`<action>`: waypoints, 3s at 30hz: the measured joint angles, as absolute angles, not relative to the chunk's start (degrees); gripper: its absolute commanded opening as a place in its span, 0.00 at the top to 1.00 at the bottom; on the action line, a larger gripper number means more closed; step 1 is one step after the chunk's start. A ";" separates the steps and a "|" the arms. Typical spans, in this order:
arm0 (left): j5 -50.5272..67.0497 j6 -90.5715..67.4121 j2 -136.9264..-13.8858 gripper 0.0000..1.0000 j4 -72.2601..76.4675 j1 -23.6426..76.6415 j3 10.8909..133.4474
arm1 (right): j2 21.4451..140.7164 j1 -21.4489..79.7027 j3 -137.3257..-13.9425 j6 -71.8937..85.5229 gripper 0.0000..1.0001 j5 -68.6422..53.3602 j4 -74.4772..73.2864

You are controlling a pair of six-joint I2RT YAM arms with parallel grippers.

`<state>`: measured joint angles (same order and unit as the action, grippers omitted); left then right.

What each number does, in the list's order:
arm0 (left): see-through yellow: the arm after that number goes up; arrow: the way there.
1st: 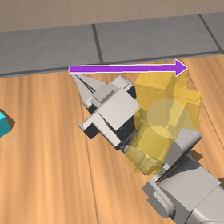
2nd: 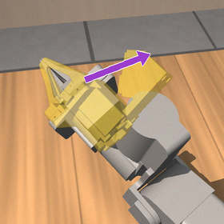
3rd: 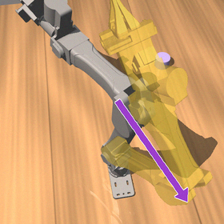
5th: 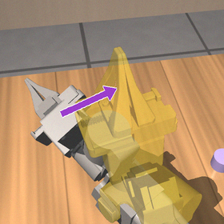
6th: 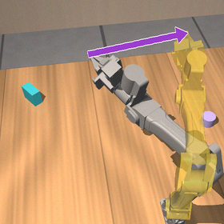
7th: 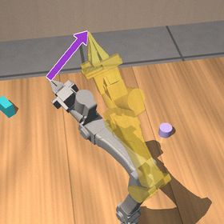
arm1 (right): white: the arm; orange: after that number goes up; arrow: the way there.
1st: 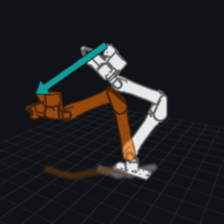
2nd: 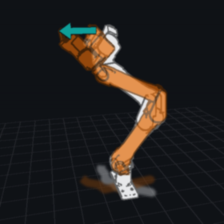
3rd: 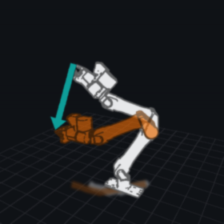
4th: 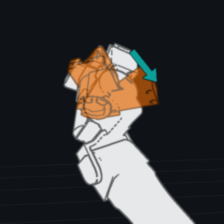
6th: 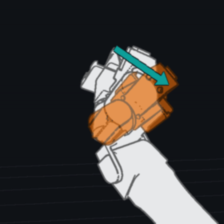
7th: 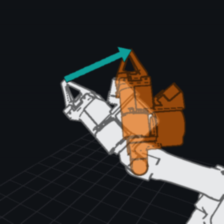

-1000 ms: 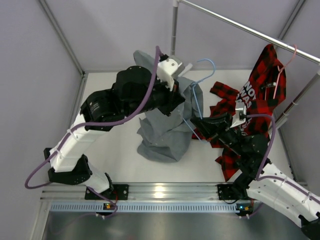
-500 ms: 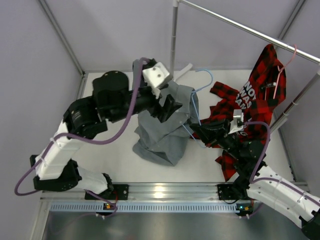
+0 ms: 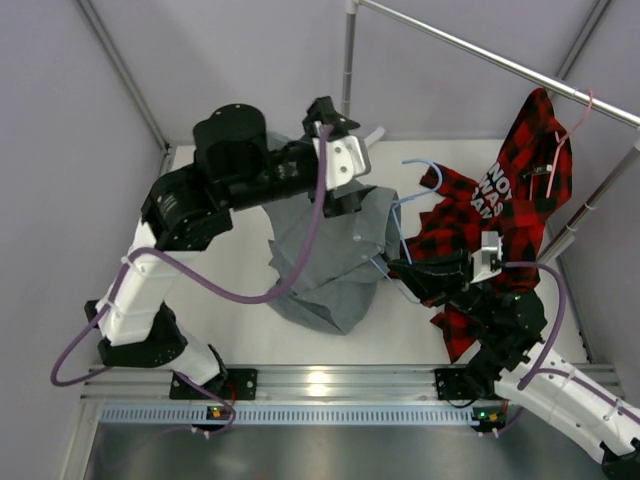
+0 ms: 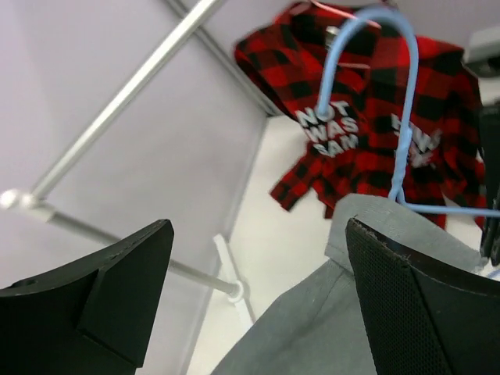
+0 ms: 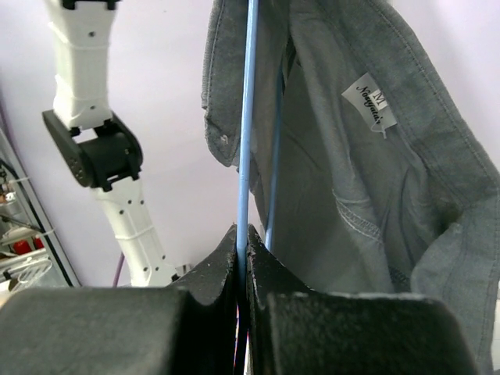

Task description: Place the shirt on the hanger

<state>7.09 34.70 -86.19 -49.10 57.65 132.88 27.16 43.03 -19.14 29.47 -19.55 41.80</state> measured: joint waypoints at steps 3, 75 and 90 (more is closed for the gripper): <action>12.93 36.23 -89.43 0.10 -54.57 56.77 133.71 | 25.19 43.03 -19.14 28.47 1.00 -20.58 39.92; -9.93 -10.31 -50.98 1.00 -29.74 54.52 67.24 | 49.28 41.82 -5.23 68.71 0.42 0.43 41.04; -8.32 -10.90 -49.60 1.00 -26.50 54.52 66.19 | 55.92 41.82 -2.66 74.11 0.50 0.32 55.44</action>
<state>-8.32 -10.90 -49.60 -26.50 54.52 66.19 55.92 41.82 -2.66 74.11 0.32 55.44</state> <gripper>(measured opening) 0.078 0.521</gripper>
